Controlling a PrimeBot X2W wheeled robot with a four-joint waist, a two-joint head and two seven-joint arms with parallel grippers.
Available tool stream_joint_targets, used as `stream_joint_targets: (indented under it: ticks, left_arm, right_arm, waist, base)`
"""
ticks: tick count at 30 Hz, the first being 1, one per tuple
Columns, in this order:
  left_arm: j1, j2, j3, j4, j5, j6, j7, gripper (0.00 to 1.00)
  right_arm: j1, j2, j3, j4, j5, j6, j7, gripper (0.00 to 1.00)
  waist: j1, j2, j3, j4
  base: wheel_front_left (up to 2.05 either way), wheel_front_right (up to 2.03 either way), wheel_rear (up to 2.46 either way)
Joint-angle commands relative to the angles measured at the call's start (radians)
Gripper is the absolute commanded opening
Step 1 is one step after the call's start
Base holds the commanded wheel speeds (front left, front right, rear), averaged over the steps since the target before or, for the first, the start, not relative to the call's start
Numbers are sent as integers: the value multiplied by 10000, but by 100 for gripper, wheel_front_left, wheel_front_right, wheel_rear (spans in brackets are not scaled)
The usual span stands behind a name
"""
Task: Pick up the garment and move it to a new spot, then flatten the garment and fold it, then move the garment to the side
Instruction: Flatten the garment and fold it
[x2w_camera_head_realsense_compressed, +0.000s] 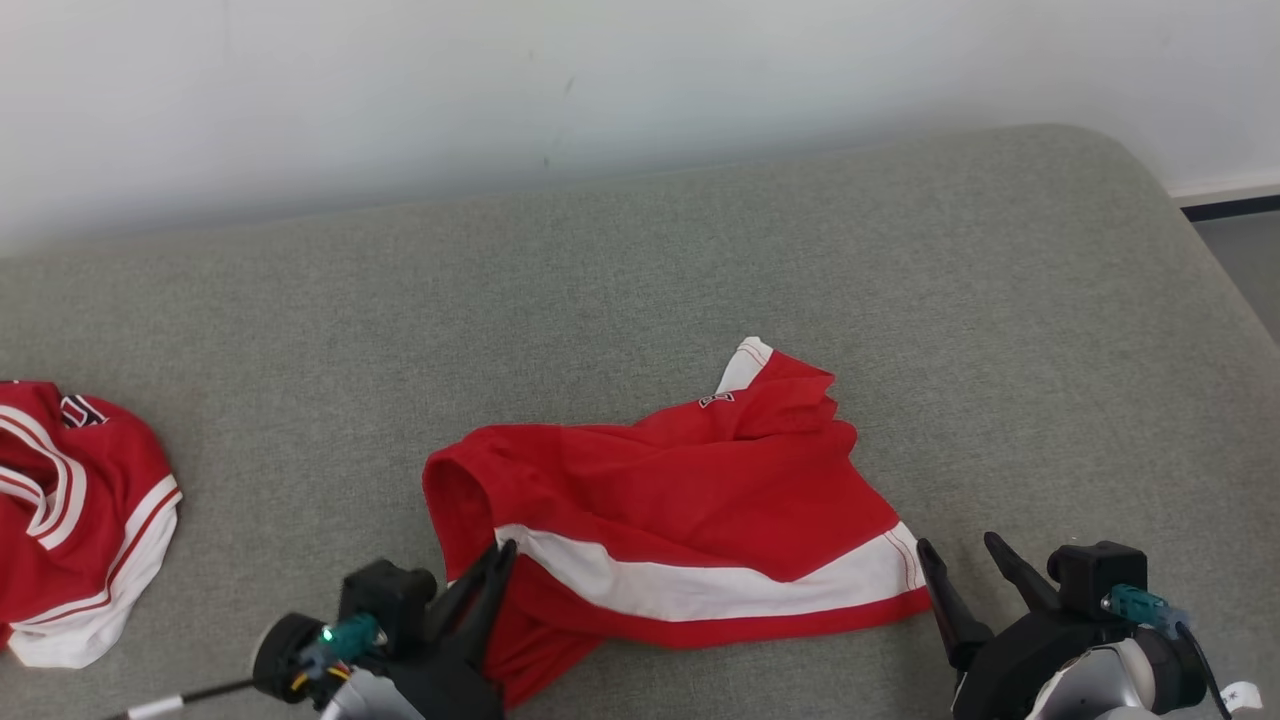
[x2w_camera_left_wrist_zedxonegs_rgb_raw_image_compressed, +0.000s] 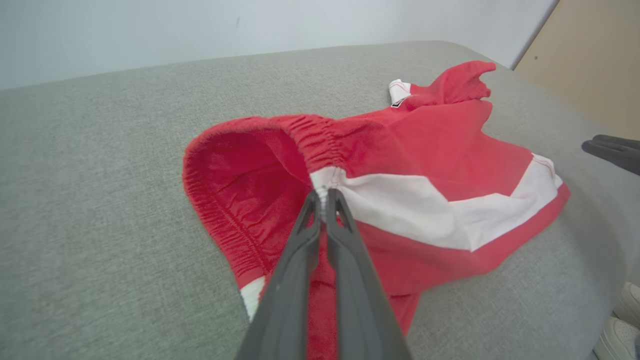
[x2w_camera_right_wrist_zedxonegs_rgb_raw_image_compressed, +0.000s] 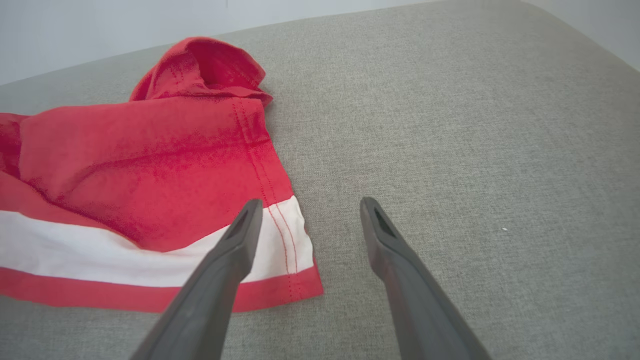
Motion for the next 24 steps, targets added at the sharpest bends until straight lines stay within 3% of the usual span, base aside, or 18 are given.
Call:
stream_joint_targets:
  ticks: [1, 12, 24]
  left_arm:
    - [302, -52, -136, -92, 122, 108, -87, 0]
    - [766, -493, -582, -137, 307, 483, -302, 0]
    - [469, -524, -624, 64, 181, 480, -413, 0]
  right_arm:
    - [-80, -105, -65, -59, 47, -20, 187, 100]
    - [107, -22, -662, -329, -447, -20, 1856, 100]
    - [-387, -2, -113, -392, -915, -20, 2933, 100]
  waist:
    - [-1, 0, 100, 63]
    - [-1, 0, 367, 413]
    - [-1, 0, 441, 523]
  base:
    - [0, 0, 0]
    - [0, 0, 0]
    - [0, 0, 0]
